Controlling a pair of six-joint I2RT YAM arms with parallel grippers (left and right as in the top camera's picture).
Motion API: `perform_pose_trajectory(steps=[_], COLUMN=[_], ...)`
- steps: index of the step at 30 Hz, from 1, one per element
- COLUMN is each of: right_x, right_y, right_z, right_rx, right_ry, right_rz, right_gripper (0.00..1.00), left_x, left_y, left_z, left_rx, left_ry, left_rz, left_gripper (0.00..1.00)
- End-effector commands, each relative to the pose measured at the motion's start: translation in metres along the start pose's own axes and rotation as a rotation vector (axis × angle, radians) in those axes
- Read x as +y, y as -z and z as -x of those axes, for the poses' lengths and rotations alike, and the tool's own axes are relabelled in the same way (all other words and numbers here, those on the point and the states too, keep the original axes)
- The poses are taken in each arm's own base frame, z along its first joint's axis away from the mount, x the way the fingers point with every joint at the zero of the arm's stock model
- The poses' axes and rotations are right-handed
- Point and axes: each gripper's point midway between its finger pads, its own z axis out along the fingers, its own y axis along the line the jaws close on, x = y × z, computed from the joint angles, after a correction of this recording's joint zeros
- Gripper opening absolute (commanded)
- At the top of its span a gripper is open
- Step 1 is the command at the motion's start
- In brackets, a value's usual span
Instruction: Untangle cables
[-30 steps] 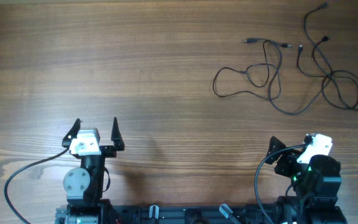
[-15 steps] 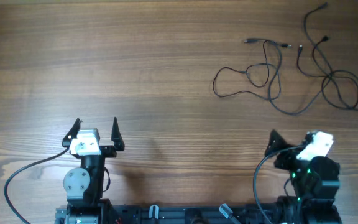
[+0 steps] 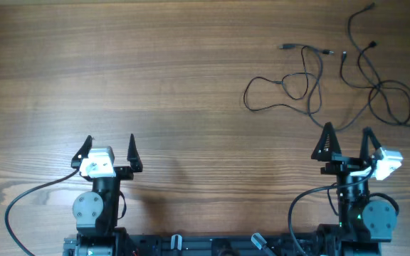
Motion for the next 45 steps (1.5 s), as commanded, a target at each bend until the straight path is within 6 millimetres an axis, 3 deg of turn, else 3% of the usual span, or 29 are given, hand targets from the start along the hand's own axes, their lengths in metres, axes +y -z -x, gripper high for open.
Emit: perform_pose_trajectory(steps=[1, 5, 10, 13, 16, 29, 33, 34, 39, 42, 45], right_x=[-0.008, -0.02, -0.019, -0.016, -0.019, -0.019, -0.008, -0.008, -0.008, -0.008, -0.008], right_y=[-0.001, -0.007, -0.008, -0.009, -0.008, -0.008, -0.008, -0.008, -0.008, -0.008, -0.008], right_z=[-0.016, -0.055, -0.055, -0.044, -0.056, -0.056, -0.06, -0.06, -0.061, -0.061, -0.061], right_rx=[0.025, 0.076, 0.061, 0.018, 0.065, 0.065, 0.088, 0.088, 0.074, 0.073, 0.076], right_ry=[0.006, 0.008, 0.006, 0.006, 0.007, 0.006, 0.013, 0.067, 0.763, 0.801, 0.695], right_rz=[-0.023, -0.04, -0.028, -0.014, -0.028, -0.025, 0.036, 0.039, 0.073, 0.076, 0.072], right_gripper=[1.0, 1.0, 1.0, 1.0, 1.0, 1.0, 1.0, 1.0, 1.0, 1.0, 1.0], left_x=[-0.002, -0.002, -0.002, -0.002, -0.002, -0.002, -0.002, -0.002, -0.002, -0.002, -0.002], left_y=[0.0, 0.0, 0.0, 0.0, 0.0, 0.0, 0.0, 0.0, 0.0, 0.0, 0.0], left_z=[-0.002, -0.002, -0.002, -0.002, -0.002, -0.002, -0.002, -0.002, -0.002, -0.002, -0.002], left_rx=[0.004, 0.004, 0.004, 0.004, 0.004, 0.004, 0.004, 0.004, 0.004, 0.004, 0.004], left_ry=[-0.02, -0.02, -0.02, -0.02, -0.02, -0.02, -0.02, -0.02, -0.02, -0.02, -0.02], left_rz=[-0.008, -0.008, -0.008, -0.008, -0.008, -0.008, -0.008, -0.008, -0.008, -0.008, -0.008], left_gripper=[1.0, 1.0, 1.0, 1.0, 1.0, 1.0, 1.0, 1.0, 1.0, 1.0, 1.0])
